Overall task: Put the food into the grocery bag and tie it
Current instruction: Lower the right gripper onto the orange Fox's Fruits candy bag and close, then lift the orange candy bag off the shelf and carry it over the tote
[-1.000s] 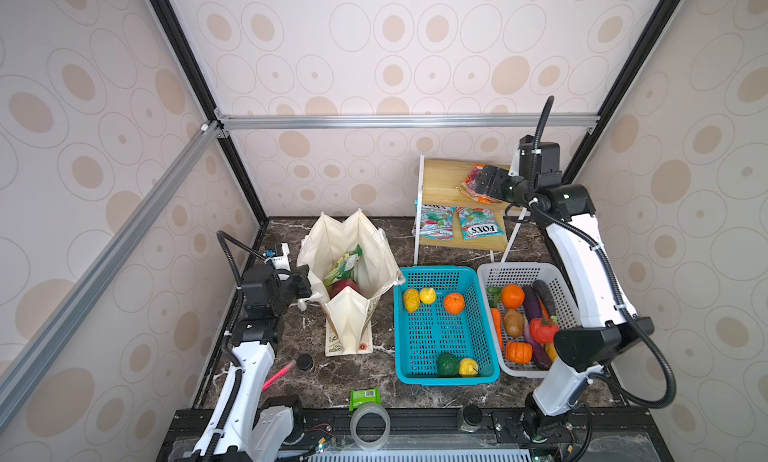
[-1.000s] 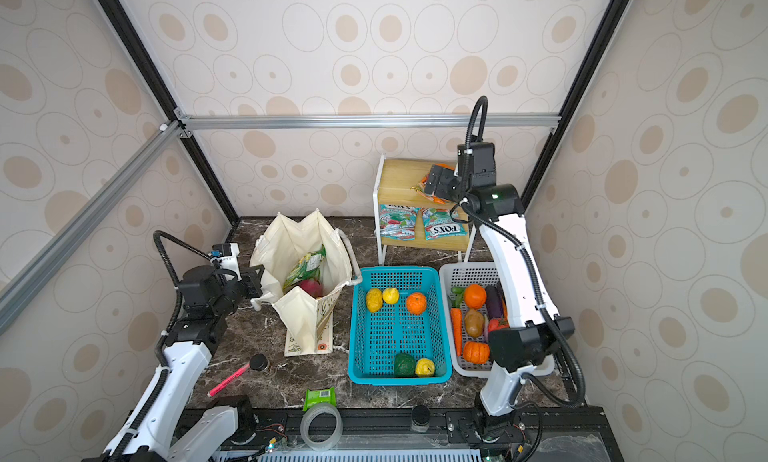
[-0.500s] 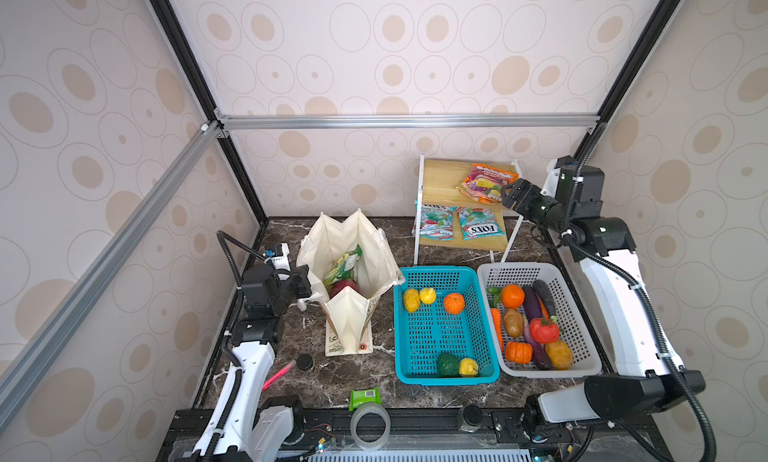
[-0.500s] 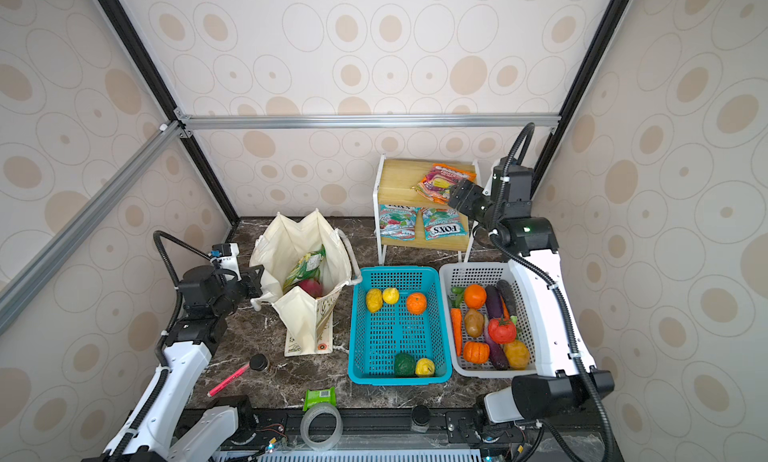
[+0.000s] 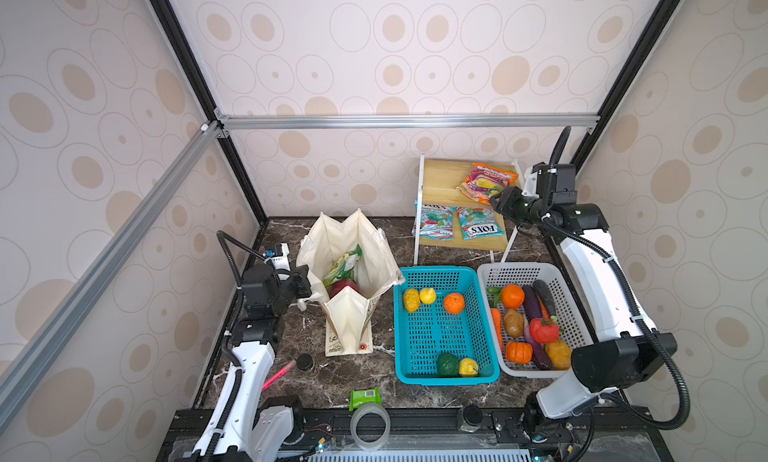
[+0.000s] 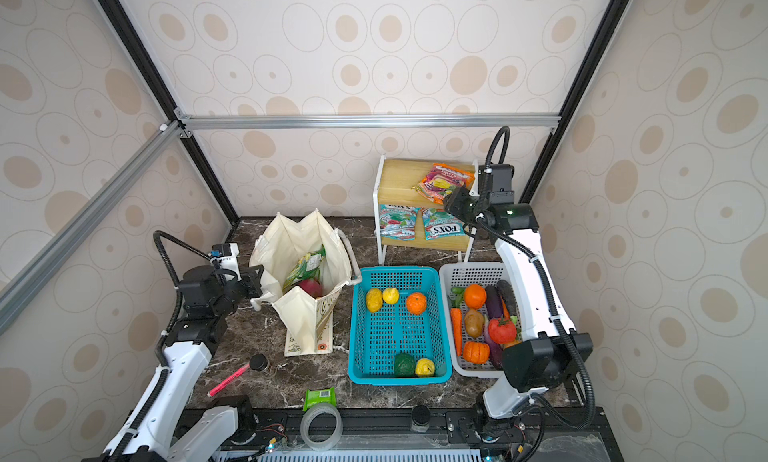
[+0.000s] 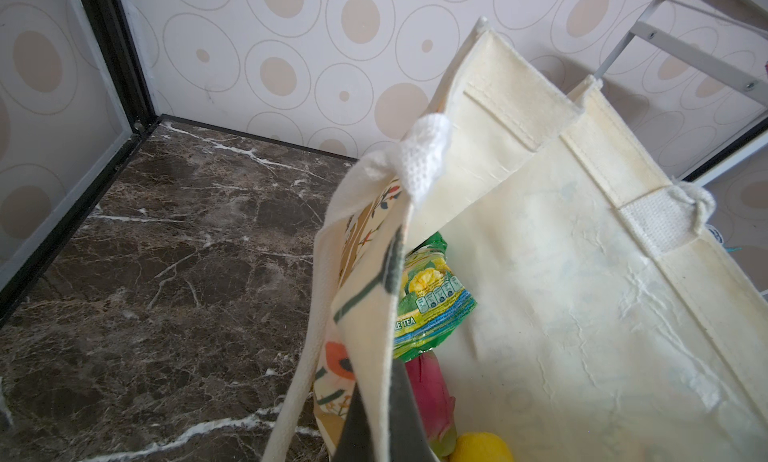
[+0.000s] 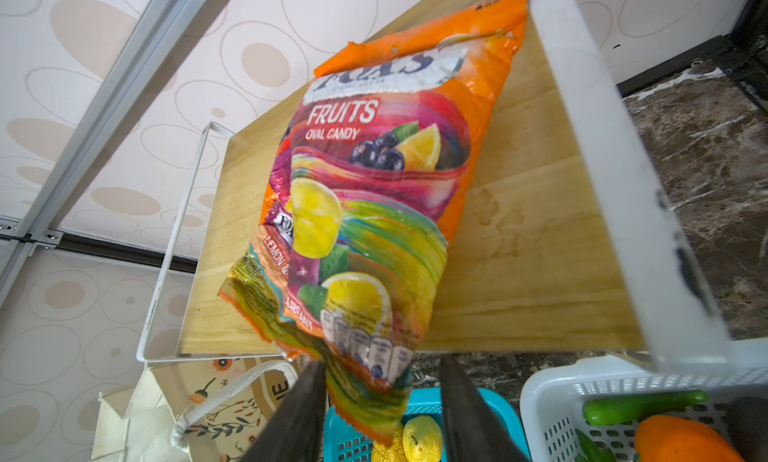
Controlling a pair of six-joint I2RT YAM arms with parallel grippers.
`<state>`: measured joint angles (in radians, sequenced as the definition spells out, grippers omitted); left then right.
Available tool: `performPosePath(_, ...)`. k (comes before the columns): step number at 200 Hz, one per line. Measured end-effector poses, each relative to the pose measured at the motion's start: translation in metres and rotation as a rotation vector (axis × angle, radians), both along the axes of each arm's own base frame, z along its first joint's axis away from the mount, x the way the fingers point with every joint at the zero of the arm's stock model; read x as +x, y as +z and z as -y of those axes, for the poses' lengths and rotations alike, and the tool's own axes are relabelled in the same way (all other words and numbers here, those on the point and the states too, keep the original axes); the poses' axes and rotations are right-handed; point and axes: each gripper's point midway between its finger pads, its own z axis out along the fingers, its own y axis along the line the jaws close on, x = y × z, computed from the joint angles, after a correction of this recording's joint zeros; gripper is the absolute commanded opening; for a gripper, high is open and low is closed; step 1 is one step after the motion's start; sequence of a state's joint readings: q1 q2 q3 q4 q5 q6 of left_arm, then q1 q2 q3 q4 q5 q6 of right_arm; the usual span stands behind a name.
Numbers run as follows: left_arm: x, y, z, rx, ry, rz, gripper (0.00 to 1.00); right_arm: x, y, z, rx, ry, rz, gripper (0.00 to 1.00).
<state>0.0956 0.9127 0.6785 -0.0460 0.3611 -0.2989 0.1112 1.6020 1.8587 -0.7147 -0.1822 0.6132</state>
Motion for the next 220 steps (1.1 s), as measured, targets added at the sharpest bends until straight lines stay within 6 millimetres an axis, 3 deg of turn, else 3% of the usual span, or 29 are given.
performPosePath(46,0.0,0.0,0.0,0.0,0.0,0.0,0.0,0.004,0.004,-0.001,0.007,0.004,0.026,0.39)
performPosePath(143,0.0,0.0,0.0,0.0,0.0,0.0,0.0,0.008,0.004,-0.006,0.032,0.021,0.044,0.0)
performPosePath(185,0.0,0.0,0.0,0.0,0.0,0.0,0.0,0.004,0.011,-0.01,0.035,0.045,0.047,0.0)
performPosePath(220,0.0,0.0,0.0,0.0,0.0,0.0,0.0,-0.008,0.045,-0.023,0.009,0.095,0.107,0.0)
